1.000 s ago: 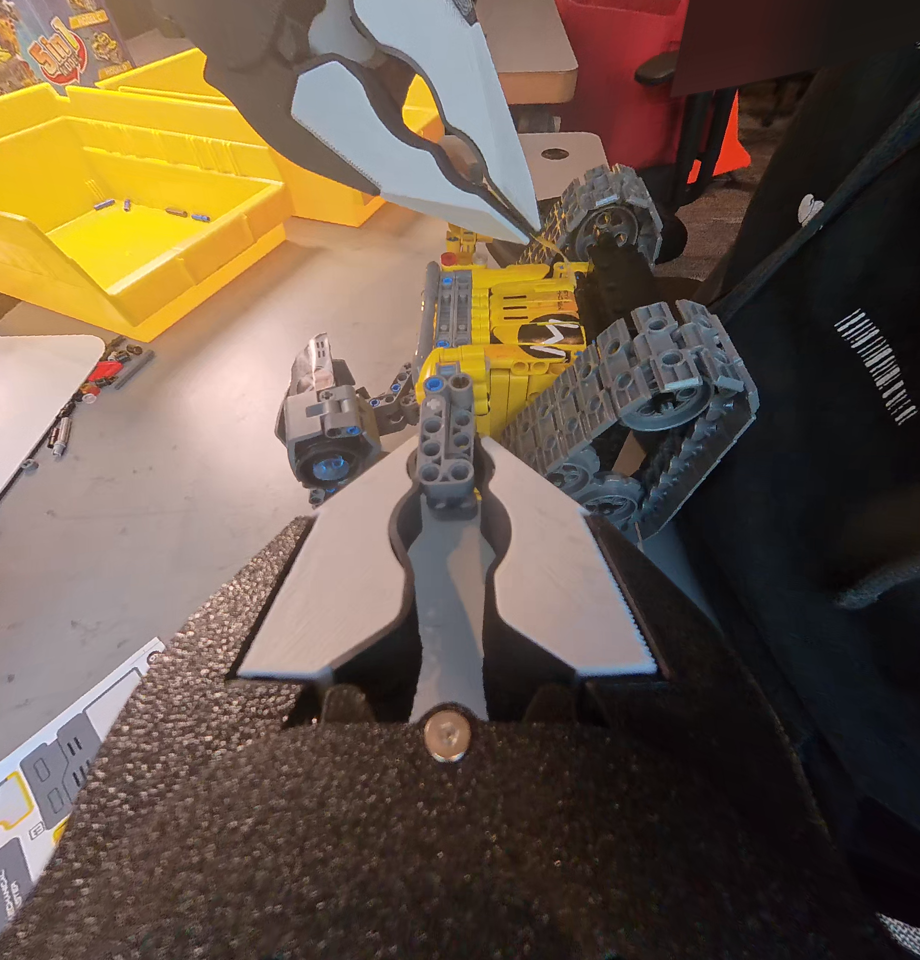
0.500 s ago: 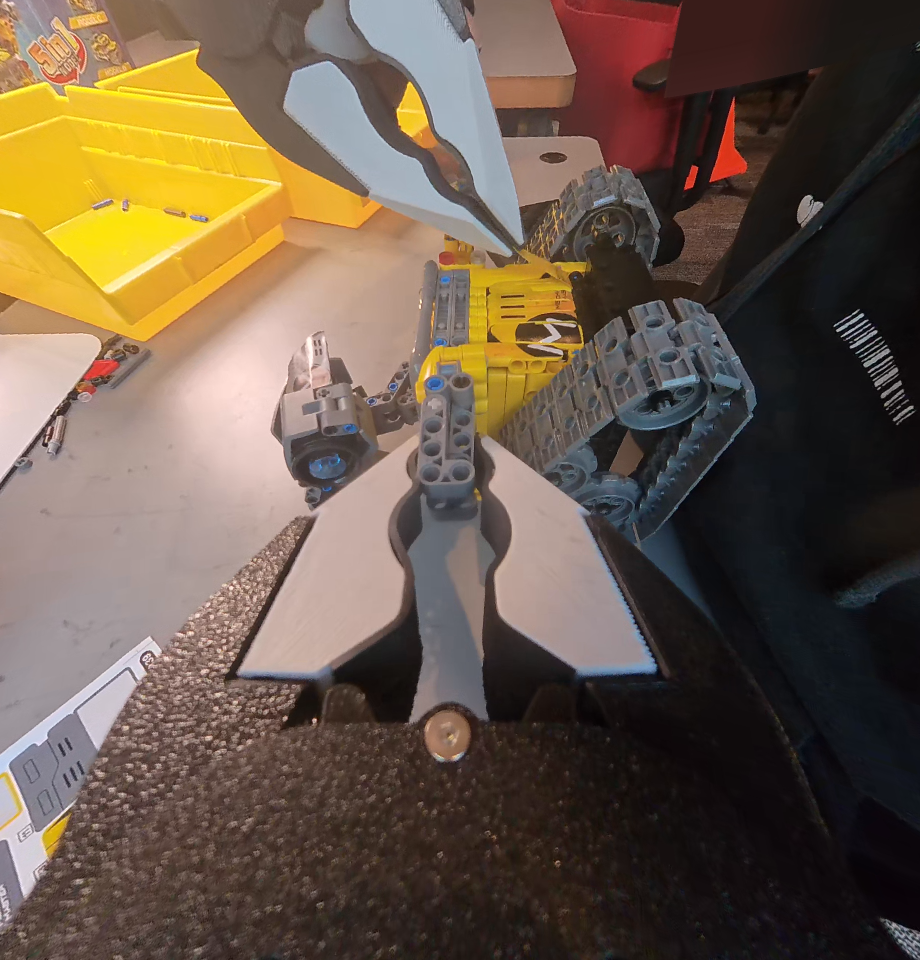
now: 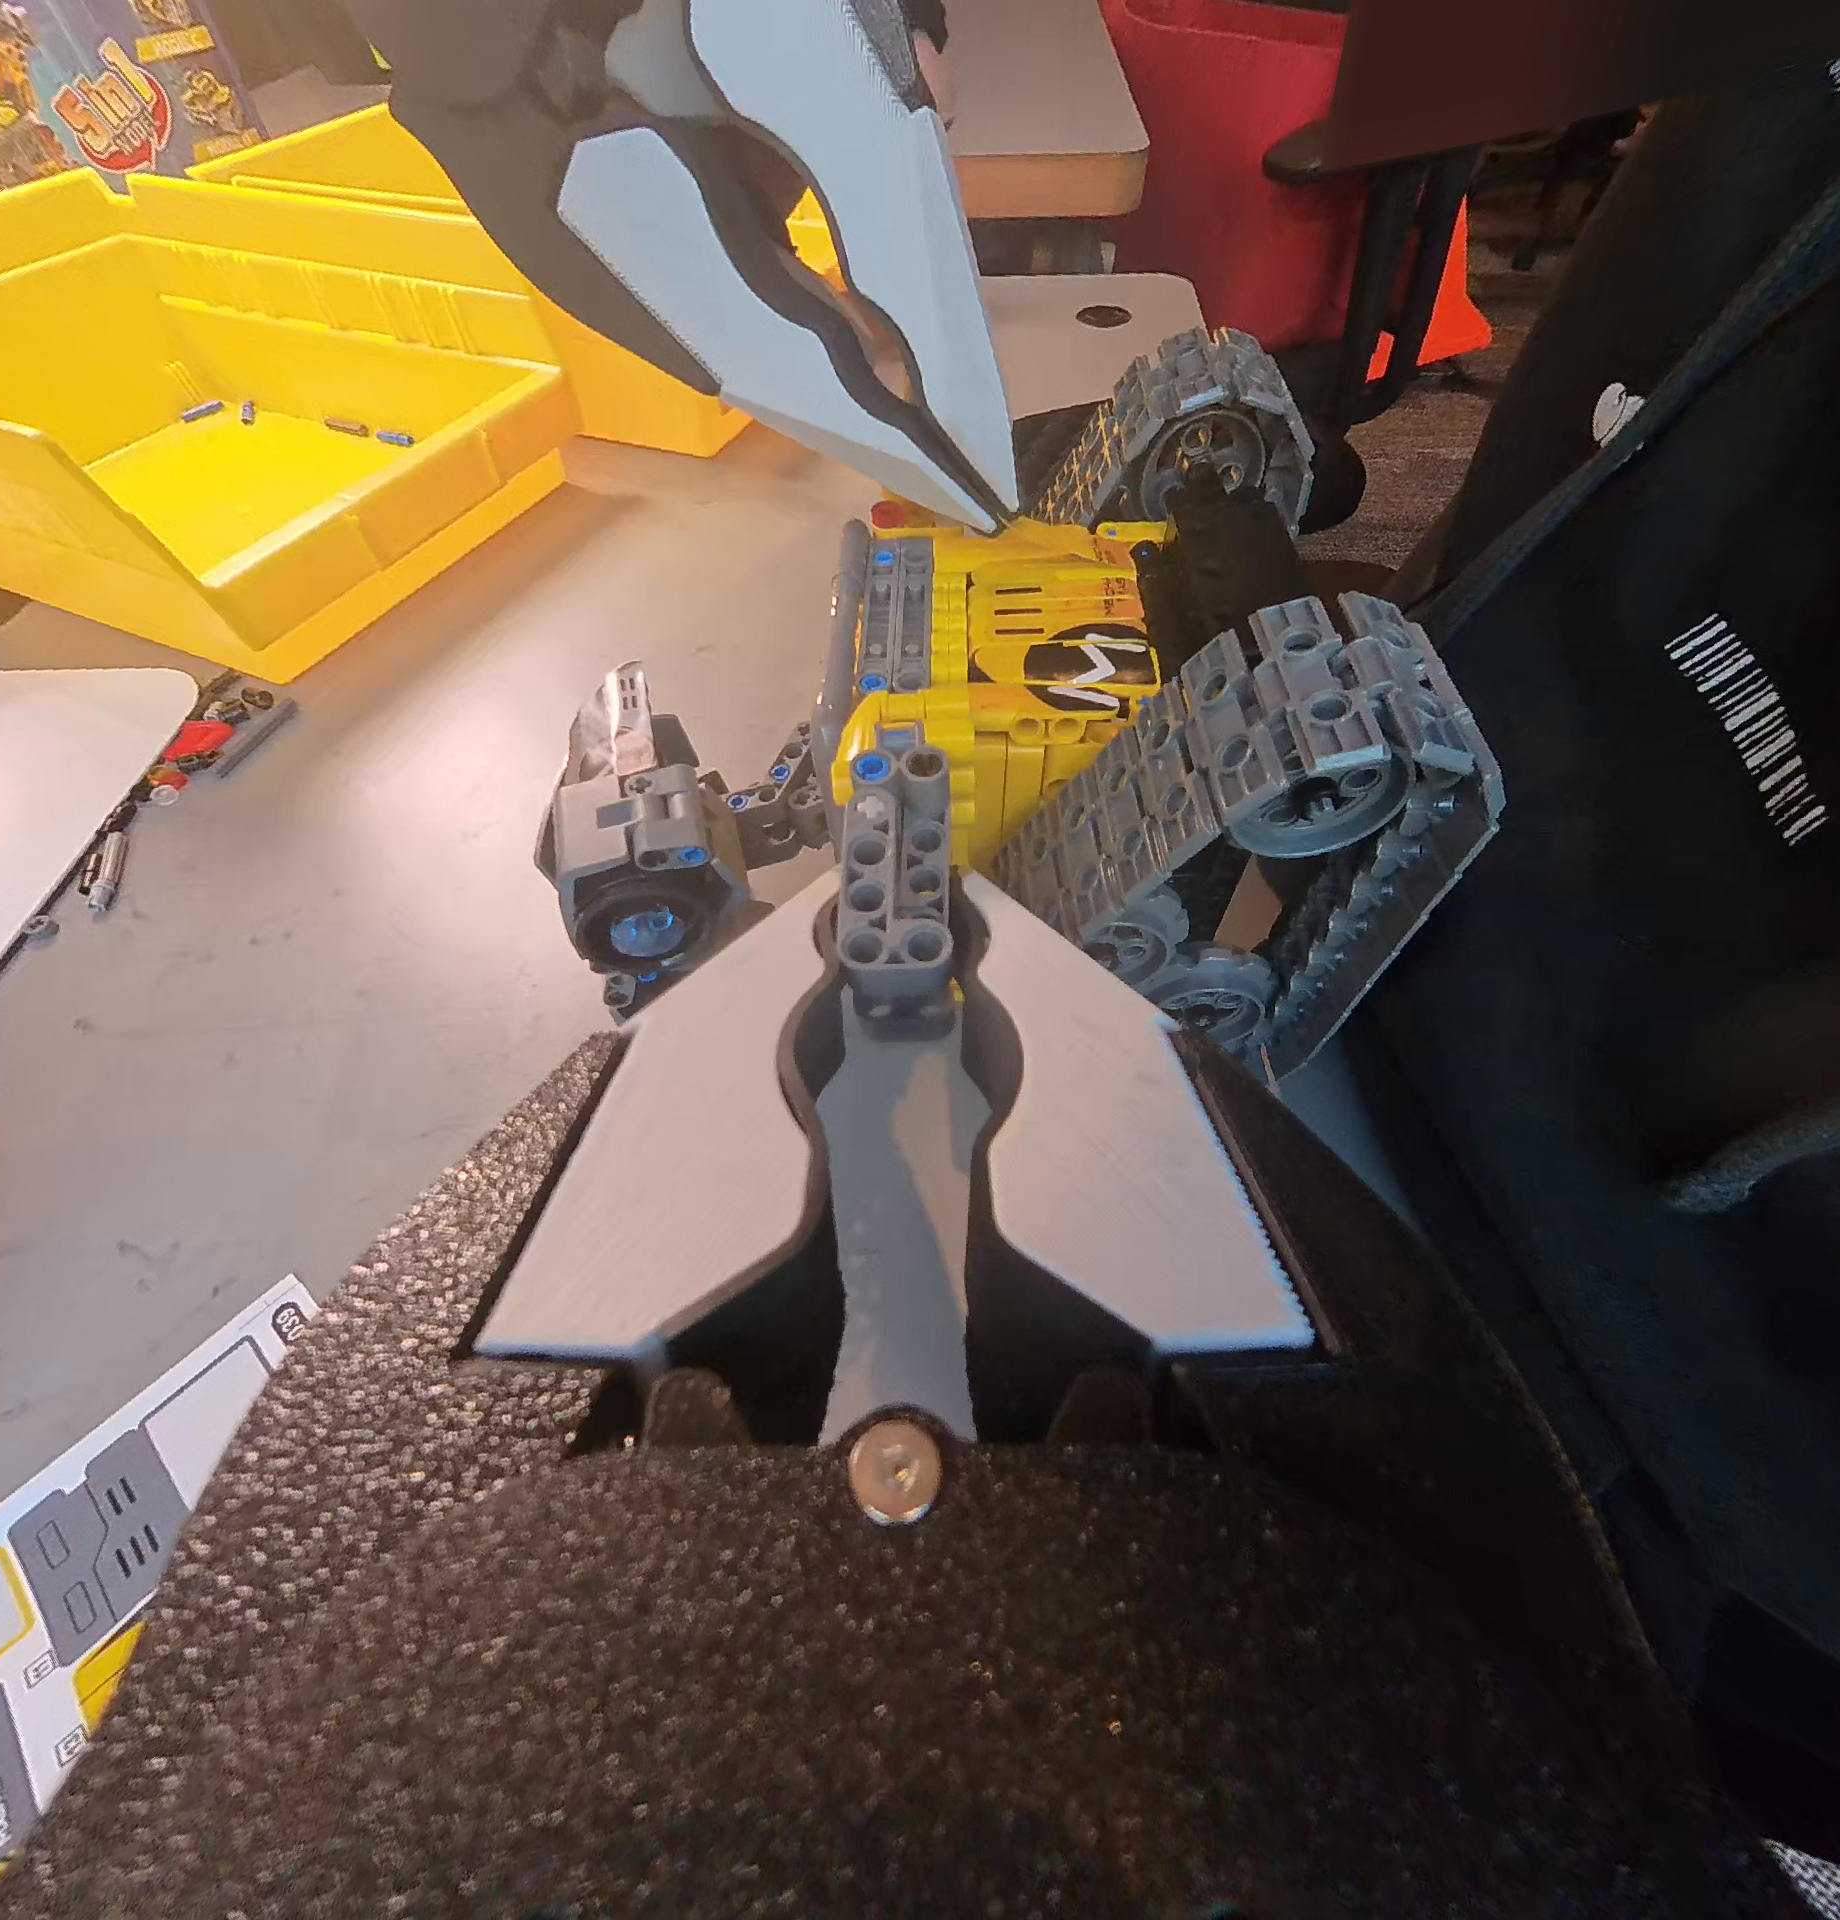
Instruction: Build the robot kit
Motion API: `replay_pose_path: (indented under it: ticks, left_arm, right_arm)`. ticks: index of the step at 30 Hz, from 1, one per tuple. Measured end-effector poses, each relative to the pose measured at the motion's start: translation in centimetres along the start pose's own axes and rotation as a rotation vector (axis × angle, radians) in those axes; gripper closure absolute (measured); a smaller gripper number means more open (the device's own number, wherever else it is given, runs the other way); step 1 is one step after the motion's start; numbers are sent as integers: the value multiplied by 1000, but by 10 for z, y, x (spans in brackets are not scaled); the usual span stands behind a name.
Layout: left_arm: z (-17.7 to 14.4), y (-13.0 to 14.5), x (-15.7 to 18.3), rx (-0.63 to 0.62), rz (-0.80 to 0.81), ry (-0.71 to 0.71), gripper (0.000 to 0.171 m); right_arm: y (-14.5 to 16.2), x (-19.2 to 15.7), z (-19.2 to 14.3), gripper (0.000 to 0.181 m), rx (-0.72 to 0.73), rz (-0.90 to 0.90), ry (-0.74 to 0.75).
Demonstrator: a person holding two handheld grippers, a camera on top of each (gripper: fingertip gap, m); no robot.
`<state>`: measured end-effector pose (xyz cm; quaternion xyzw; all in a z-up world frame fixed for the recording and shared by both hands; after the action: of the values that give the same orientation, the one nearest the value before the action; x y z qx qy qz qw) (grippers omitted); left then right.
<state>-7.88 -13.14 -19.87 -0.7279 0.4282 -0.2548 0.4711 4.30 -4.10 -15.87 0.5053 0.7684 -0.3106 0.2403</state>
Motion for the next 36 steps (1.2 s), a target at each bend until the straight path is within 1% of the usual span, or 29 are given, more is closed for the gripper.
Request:
replay_pose_path:
  ticks: [11, 17, 22, 24, 29, 32, 36]
  left_arm:
    - [0, 1, 1, -1, -1, 3, 157]
    - [0, 1, 2, 0, 2, 3, 157]
    - [0, 1, 3, -5, 4, 4, 157]
    - [0, 1, 4, -8, 9, 5, 157]
    - [-1, 1, 6, -3, 20, 8, 157]
    - [-2, 2, 7, 0, 21, 11, 156]
    - [-2, 2, 7, 4, 20, 15, 156]
  right_arm:
    - [0, 0, 3, 181, 1, 66, 28]
    - [1, -3, 2, 181, 20, 125, 16]
    - [-6, -19, -16, 181, 77, 99, 25]
    - [-7, -23, -22, 181, 108, 122, 19]
    - [3, -25, -9, 181, 155, 217, -90]
    - [8, -22, -3, 181, 168, 238, -112]
    - [10, -15, -1, 181, 167, 247, -104]
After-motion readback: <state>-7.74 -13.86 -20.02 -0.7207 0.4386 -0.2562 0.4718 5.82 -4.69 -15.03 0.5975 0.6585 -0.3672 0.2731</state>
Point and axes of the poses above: each gripper's, where its closed fingertips meet, z out along the fingers, y out of its underside, x = y × z across the jaws, the point moved 6 cm from there along -z, back along the fingers, and after that the axes turned 3 degrees about -x, right-handed, at the moved point
